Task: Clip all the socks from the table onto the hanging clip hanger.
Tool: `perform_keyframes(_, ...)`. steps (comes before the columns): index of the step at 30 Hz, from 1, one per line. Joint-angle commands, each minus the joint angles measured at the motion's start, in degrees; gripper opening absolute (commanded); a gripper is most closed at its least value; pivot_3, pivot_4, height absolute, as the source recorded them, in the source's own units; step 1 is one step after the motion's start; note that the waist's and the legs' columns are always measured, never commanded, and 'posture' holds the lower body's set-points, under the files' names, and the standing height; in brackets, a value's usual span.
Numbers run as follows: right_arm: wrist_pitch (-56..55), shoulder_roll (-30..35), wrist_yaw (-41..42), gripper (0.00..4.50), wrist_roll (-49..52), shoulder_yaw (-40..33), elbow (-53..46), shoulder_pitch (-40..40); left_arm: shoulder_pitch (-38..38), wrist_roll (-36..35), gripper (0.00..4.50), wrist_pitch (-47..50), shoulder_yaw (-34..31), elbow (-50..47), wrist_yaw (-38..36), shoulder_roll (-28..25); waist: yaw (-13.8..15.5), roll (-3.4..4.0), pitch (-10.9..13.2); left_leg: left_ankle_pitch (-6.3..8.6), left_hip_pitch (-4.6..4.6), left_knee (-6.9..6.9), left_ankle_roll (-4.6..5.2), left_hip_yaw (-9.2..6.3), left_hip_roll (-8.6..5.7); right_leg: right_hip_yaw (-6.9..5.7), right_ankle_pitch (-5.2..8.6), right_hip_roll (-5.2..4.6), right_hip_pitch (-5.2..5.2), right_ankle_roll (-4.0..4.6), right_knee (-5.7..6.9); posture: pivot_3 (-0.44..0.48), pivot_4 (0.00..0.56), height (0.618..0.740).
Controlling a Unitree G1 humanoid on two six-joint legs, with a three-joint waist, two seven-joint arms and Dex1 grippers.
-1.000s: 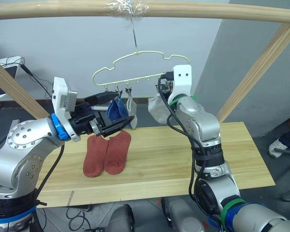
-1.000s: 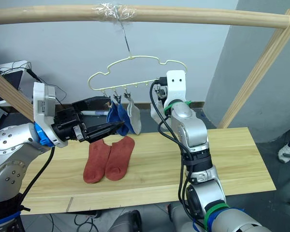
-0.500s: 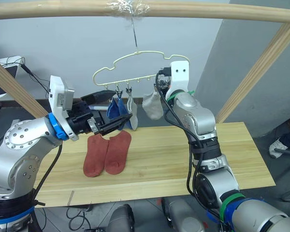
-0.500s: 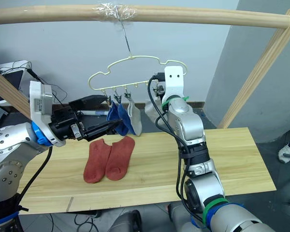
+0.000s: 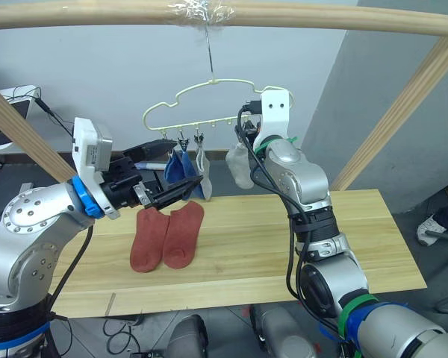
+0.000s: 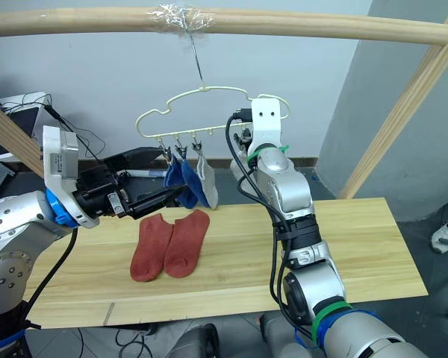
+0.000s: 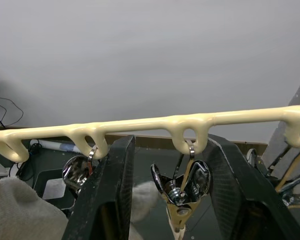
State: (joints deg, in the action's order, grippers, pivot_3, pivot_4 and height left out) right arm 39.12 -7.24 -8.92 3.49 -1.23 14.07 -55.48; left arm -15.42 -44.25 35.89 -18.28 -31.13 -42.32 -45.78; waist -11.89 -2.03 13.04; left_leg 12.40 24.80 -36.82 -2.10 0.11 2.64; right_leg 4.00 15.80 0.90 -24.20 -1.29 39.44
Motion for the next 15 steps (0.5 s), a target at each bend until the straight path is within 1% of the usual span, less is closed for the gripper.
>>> perform_keyframes(1, -1.14, -0.13, -0.56, 2.09, -0.17, -0.54, -0.58, -2.01, -0.03, -0.90, 4.46, -0.32, -2.01, -1.53, 0.18, -0.97, 0.11, 0.00, 0.00, 0.00, 0.00, 0.00, 0.00, 0.00, 0.00, 0.00, 0.00, 0.00, 0.00, 0.00, 0.00, -0.199, 0.206, 0.740)
perform_keyframes(2, -1.05, -0.06, -0.89, 2.09, -0.42, -0.49, -0.46, -2.07, -0.01, -0.90, 4.46, -0.33, -2.01, -1.53, 0.25, -0.98, 0.18, 0.00, 0.00, 0.00, 0.00, 0.00, 0.00, 0.00, 0.00, 0.00, 0.00, 0.00, 0.00, 0.00, 0.00, -0.199, 0.206, 0.740)
perform_keyframes(4, -1.02, 0.06, -1.56, 1.71, -0.89, -0.40, -0.21, -2.15, 0.00, -0.91, 4.50, -0.34, -1.99, -1.50, 0.39, -0.97, 0.33, 0.00, 0.00, 0.00, 0.00, 0.00, 0.00, 0.00, 0.00, 0.00, 0.00, 0.00, 0.00, 0.00, 0.00, -0.199, 0.206, 0.740)
perform_keyframes(5, -0.98, 0.17, -1.88, 1.47, -1.06, -0.37, -0.06, -2.18, 0.01, -0.87, 4.50, -0.37, -1.98, -1.49, 0.44, -0.95, 0.43, 0.00, 0.00, 0.00, 0.00, 0.00, 0.00, 0.00, 0.00, 0.00, 0.00, 0.00, 0.00, 0.00, 0.00, -0.200, 0.206, 0.740)
perform_keyframes(7, -0.95, 0.31, -2.26, 0.81, -1.10, -0.34, 0.15, -2.23, 0.03, -0.84, 4.50, -0.40, -1.97, -1.47, 0.50, -0.94, 0.57, 0.00, 0.00, 0.00, 0.00, 0.00, 0.00, 0.01, 0.00, 0.00, 0.00, 0.00, 0.00, 0.00, 0.00, -0.200, 0.206, 0.740)
perform_keyframes(9, -0.93, 0.46, -2.67, 0.27, -1.16, -0.44, 0.36, -2.33, -0.07, -0.77, 4.50, -0.44, -1.91, -1.38, 0.61, -0.91, 0.64, 0.00, 0.00, 0.00, 0.00, 0.00, 0.00, 0.01, 0.00, 0.00, 0.00, 0.00, 0.00, 0.00, -0.01, -0.200, 0.206, 0.740)
perform_keyframes(10, -0.95, 0.54, -2.87, 0.09, -1.19, -0.50, 0.47, -2.39, -0.17, -0.69, 4.50, -0.46, -1.84, -1.28, 0.66, -0.89, 0.65, 0.00, 0.00, 0.00, 0.00, 0.00, 0.00, 0.01, 0.00, 0.00, 0.00, 0.00, 0.00, 0.00, -0.01, -0.200, 0.206, 0.740)
perform_keyframes(11, -0.97, 0.60, -3.01, 0.02, -1.19, -0.54, 0.54, -2.43, -0.24, -0.63, 4.50, -0.48, -1.80, -1.22, 0.70, -0.89, 0.65, 0.00, 0.00, 0.00, 0.00, 0.00, 0.00, 0.01, 0.00, 0.00, 0.00, 0.00, 0.00, 0.00, -0.01, -0.200, 0.206, 0.740)
perform_keyframes(15, -1.24, 0.68, -3.70, 0.02, -1.08, -0.70, 0.89, -2.64, -0.62, 0.24, 4.50, -0.59, -1.36, -0.53, 1.25, -0.81, 0.65, 0.00, 0.00, 0.00, 0.00, -0.01, 0.00, 0.01, 0.00, 0.00, 0.00, 0.00, 0.00, 0.00, 0.00, -0.204, 0.200, 0.740)
